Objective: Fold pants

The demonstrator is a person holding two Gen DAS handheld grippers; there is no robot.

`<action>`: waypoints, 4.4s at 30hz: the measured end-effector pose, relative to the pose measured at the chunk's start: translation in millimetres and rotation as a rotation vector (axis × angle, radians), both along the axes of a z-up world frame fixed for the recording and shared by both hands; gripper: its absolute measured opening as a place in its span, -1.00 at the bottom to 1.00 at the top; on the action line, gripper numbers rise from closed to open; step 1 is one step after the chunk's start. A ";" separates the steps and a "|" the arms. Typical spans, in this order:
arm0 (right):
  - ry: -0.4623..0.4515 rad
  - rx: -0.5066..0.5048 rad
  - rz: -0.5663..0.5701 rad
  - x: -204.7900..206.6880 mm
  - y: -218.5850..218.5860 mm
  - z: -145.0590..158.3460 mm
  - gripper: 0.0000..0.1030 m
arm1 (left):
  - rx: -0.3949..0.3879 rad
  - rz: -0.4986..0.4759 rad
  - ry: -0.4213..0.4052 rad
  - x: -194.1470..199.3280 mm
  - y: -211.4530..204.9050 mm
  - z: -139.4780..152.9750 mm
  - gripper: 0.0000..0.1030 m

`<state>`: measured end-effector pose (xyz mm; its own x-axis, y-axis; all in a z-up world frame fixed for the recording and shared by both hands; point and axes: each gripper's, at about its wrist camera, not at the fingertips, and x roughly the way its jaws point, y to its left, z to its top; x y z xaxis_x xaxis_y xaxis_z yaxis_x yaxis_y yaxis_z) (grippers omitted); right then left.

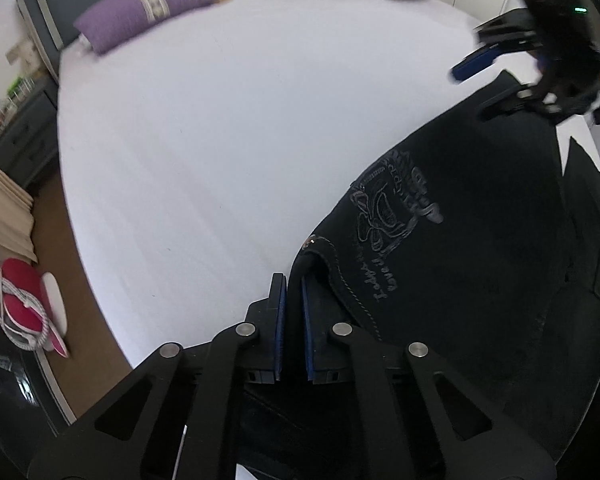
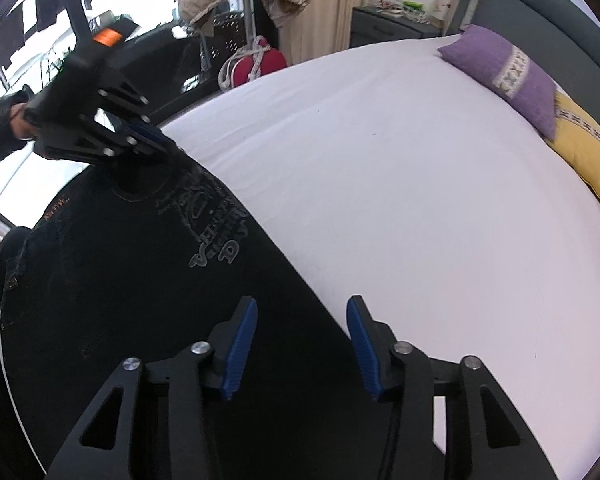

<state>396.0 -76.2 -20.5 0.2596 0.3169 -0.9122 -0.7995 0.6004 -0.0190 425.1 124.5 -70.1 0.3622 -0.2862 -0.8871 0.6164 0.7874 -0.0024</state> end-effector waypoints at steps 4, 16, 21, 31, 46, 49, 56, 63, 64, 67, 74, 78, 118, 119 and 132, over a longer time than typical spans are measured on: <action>0.024 -0.026 0.035 12.5 17.1 -11.4 -0.10 | -0.001 -0.006 -0.058 -16.0 -3.5 6.1 -0.88; 0.090 -0.065 0.079 34.8 49.4 -39.8 -0.28 | -0.013 -0.005 -0.094 -57.6 -11.9 10.7 -0.88; 0.107 -0.080 0.079 34.0 56.6 -43.3 -0.84 | -0.017 0.000 -0.095 -61.1 -15.5 10.4 -0.88; 0.081 -0.001 -0.011 6.6 56.8 -25.1 -0.92 | -0.024 0.032 -0.109 -74.8 -18.4 19.8 -0.89; 0.091 0.204 -0.108 -105.3 63.4 4.6 -0.92 | -0.067 0.063 -0.119 -162.4 -26.3 42.9 -0.89; 0.086 0.172 -0.057 -146.7 64.8 8.2 -0.92 | -0.081 0.056 -0.110 -193.6 -23.4 44.6 -0.89; 0.014 0.002 0.065 -237.6 68.8 -3.4 -0.92 | -0.037 -0.053 -0.110 -286.1 -31.8 33.2 -0.91; -0.114 -0.266 0.298 -325.3 81.1 -16.4 -0.93 | 0.024 -0.179 -0.074 -363.5 -57.2 16.4 -0.91; -0.138 -0.301 0.323 -335.3 82.4 -19.0 -0.93 | 0.034 -0.191 -0.075 -371.9 -60.7 13.3 -0.91; -0.189 -0.379 0.378 -361.9 87.5 -27.8 -0.93 | 0.043 -0.220 -0.064 -394.6 -68.5 9.4 -0.91; -0.197 -0.421 0.421 -399.4 92.3 -43.1 -0.93 | 0.074 -0.272 -0.041 -429.3 -79.4 -2.1 -0.91; -0.229 -0.456 0.429 -412.5 95.8 -45.8 -0.93 | 0.072 -0.279 -0.035 -437.7 -80.2 -2.2 -0.91; -0.304 -0.465 0.154 -417.7 117.5 -74.2 -0.87 | -0.238 0.003 0.041 -402.2 -91.1 33.1 -0.14; -0.303 -0.452 0.136 -416.8 116.7 -73.5 -0.86 | -0.251 0.019 0.049 -395.0 -102.9 25.9 -0.14; -0.101 0.097 -0.272 -383.4 36.6 -9.7 0.19 | -0.237 0.183 0.173 -345.1 -137.7 -33.8 -0.15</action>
<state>12.6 -39.6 -30.2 0.4349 0.3075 -0.8464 -0.6060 0.7951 -0.0225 80.0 -13.2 -103.9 0.2766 -0.4355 -0.8566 0.4398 0.8499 -0.2901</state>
